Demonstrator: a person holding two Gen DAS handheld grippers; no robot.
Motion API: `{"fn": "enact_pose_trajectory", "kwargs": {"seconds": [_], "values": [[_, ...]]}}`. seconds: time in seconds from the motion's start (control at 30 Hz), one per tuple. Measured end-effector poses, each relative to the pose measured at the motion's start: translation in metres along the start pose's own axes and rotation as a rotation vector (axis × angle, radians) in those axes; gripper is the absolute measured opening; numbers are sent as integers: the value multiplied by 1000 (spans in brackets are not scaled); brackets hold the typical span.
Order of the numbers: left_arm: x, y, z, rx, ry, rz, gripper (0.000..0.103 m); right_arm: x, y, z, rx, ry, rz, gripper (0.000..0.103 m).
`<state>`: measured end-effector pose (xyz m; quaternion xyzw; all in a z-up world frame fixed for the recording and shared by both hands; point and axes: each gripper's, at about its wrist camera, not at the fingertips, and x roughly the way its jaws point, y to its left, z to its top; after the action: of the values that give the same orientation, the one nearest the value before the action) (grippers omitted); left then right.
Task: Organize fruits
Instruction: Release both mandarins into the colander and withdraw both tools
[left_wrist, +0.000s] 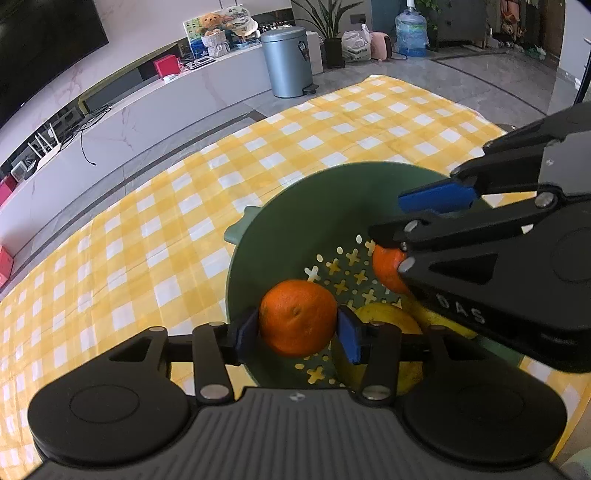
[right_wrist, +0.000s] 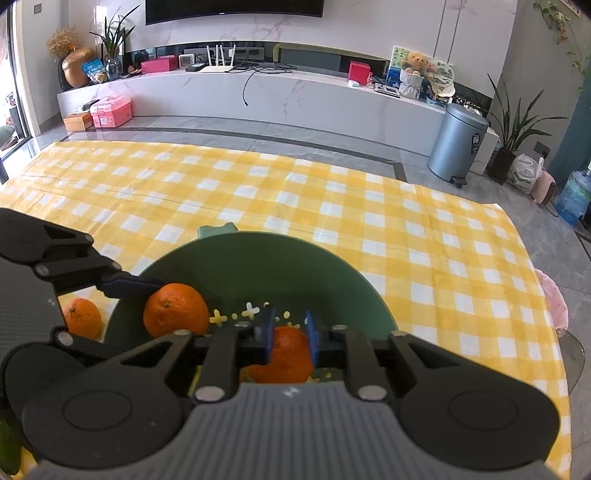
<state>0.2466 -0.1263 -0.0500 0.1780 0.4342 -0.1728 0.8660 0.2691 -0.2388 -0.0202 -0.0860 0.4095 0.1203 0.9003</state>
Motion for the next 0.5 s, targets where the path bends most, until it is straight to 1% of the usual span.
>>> {"fn": "enact_pose_trajectory", "kwargs": {"seconds": [0.07, 0.1, 0.17, 0.2, 0.3, 0.4, 0.47, 0.5], "values": [[-6, 0, 0, -7, -25, 2, 66, -1, -1, -1, 7, -1, -2, 28], [-8, 0, 1, -6, -35, 5, 69, -2, -1, -1, 7, -2, -3, 29], [-12, -2, 2, 12, -44, 15, 71, -3, -1, -2, 6, 1, -10, 30], [-14, -4, 2, 20, -49, 23, 74, -3, -1, -2, 11, 0, -11, 31], [-19, -4, 1, 29, -60, 51, 75, -5, -4, -4, 32, 6, -4, 32], [-27, -2, -1, 18, -68, 41, 75, -9, -5, -6, 42, -5, -7, 36], [-35, -1, -3, 19, -82, 33, 75, -15, -5, -8, 55, -19, -9, 43], [-38, -1, -4, 22, -86, 36, 75, -19, -5, -9, 64, -30, -11, 45]]}}
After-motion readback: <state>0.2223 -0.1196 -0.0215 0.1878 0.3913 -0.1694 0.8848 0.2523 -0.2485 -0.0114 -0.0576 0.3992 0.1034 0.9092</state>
